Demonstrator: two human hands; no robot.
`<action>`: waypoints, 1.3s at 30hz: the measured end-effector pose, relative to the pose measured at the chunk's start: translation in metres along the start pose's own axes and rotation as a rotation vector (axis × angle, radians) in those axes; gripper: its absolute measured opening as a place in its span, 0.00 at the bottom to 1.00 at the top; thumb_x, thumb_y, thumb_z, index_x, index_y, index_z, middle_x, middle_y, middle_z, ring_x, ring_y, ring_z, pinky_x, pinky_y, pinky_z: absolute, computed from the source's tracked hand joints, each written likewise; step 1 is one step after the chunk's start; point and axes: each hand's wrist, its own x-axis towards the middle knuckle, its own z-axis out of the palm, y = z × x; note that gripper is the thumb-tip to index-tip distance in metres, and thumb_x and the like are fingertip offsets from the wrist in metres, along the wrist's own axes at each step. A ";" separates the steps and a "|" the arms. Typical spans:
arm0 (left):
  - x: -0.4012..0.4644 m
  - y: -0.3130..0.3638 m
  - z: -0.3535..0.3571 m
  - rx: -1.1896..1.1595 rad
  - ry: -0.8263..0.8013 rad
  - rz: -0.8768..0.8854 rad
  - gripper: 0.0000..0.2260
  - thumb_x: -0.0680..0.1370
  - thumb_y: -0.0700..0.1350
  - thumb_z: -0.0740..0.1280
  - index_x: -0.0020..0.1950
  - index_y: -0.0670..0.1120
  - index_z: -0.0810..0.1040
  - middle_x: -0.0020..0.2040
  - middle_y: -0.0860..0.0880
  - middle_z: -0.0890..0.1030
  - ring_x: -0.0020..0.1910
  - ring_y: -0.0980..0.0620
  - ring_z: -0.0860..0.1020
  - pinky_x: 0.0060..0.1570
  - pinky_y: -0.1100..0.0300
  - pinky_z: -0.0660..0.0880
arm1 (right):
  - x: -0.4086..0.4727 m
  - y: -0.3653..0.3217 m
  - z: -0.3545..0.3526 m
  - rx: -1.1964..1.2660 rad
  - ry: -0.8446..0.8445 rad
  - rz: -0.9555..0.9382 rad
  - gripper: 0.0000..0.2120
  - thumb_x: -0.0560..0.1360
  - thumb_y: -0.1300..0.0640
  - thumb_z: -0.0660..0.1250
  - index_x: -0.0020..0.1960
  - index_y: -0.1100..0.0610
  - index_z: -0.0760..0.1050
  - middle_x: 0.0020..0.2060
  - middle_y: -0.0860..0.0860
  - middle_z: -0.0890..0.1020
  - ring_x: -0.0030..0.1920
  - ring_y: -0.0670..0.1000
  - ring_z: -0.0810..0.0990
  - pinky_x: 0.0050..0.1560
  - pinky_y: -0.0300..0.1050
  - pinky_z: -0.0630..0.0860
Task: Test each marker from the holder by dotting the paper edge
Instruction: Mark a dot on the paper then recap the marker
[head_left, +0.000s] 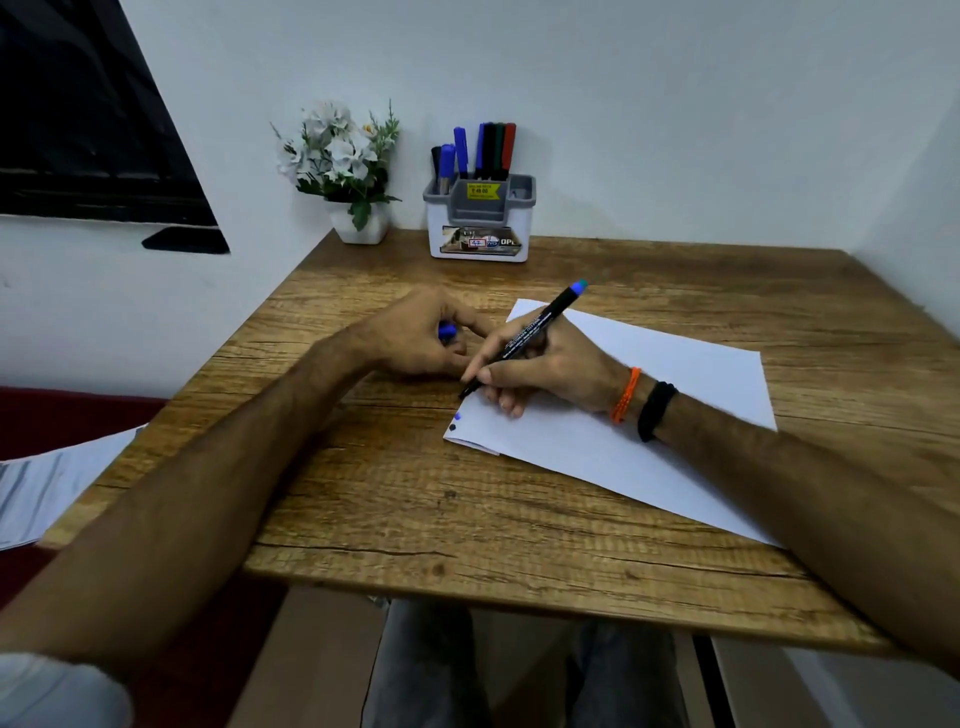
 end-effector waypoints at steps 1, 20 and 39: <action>0.000 -0.001 -0.002 -0.005 -0.037 -0.006 0.19 0.71 0.41 0.75 0.56 0.60 0.79 0.32 0.56 0.79 0.34 0.53 0.74 0.42 0.54 0.75 | -0.001 0.001 0.000 -0.006 0.009 -0.001 0.06 0.75 0.67 0.68 0.49 0.68 0.80 0.33 0.56 0.82 0.29 0.48 0.80 0.31 0.39 0.78; 0.001 -0.007 -0.010 -0.084 -0.173 -0.061 0.26 0.70 0.41 0.76 0.67 0.53 0.76 0.30 0.58 0.73 0.32 0.59 0.73 0.41 0.67 0.68 | -0.001 -0.001 0.003 -0.100 0.047 0.019 0.04 0.74 0.68 0.68 0.46 0.68 0.81 0.30 0.55 0.82 0.26 0.48 0.79 0.28 0.39 0.76; 0.000 -0.005 -0.009 -0.079 -0.172 -0.056 0.26 0.71 0.39 0.75 0.67 0.51 0.76 0.30 0.57 0.73 0.33 0.57 0.73 0.42 0.67 0.69 | -0.001 -0.001 0.004 -0.111 0.057 0.028 0.04 0.75 0.68 0.68 0.47 0.68 0.81 0.31 0.55 0.82 0.27 0.46 0.79 0.28 0.38 0.76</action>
